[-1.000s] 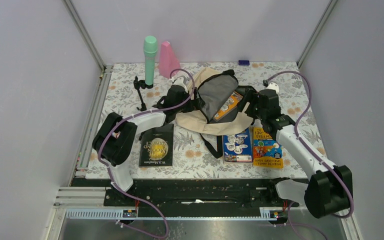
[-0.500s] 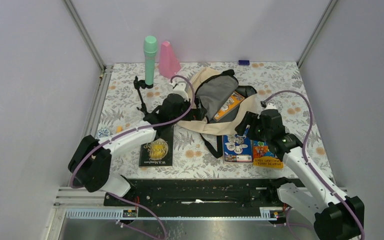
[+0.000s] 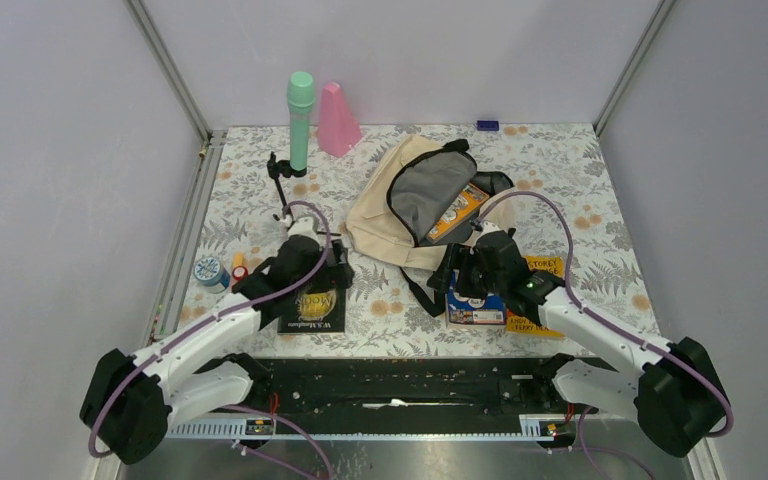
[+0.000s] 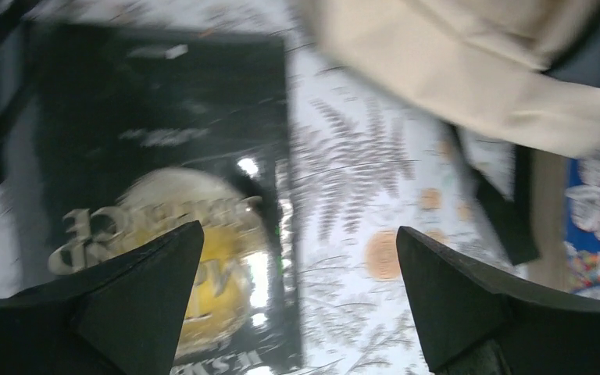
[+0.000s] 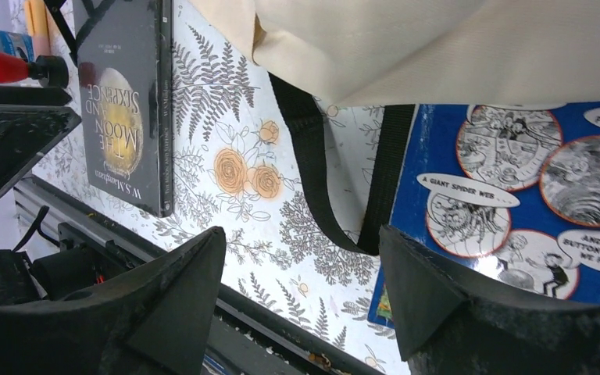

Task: Pack the student bag
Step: Pick up the book from the center of the board.

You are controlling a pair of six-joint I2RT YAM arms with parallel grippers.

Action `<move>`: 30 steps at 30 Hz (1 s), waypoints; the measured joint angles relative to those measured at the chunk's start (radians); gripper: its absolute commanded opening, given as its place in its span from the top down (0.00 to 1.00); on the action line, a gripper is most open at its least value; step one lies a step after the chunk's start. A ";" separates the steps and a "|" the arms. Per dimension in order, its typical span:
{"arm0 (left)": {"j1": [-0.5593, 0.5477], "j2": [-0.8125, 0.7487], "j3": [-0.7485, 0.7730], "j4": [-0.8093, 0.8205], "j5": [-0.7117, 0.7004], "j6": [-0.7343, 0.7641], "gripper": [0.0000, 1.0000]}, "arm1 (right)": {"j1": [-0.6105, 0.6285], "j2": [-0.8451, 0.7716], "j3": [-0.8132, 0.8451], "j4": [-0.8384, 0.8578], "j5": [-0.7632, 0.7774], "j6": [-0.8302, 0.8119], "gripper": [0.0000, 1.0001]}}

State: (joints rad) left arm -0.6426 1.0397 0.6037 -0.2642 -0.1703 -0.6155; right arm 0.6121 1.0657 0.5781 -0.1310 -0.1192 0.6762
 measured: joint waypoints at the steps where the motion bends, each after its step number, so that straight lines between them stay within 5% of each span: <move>1: 0.029 -0.025 -0.025 -0.020 -0.001 -0.014 0.01 | 0.004 0.014 0.000 0.015 -0.007 0.002 0.22; 15: 0.290 -0.262 -0.229 -0.235 -0.137 -0.184 0.01 | 0.010 0.014 -0.018 0.075 -0.033 -0.005 0.21; 30: 0.331 -0.128 -0.238 -0.113 0.005 -0.122 0.16 | 0.010 0.030 -0.051 0.148 -0.077 -0.004 0.23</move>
State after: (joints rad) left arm -0.3119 0.9119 0.3653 -0.3775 -0.1654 -0.7380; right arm 0.6220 1.0958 0.5266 0.0166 -0.1963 0.6720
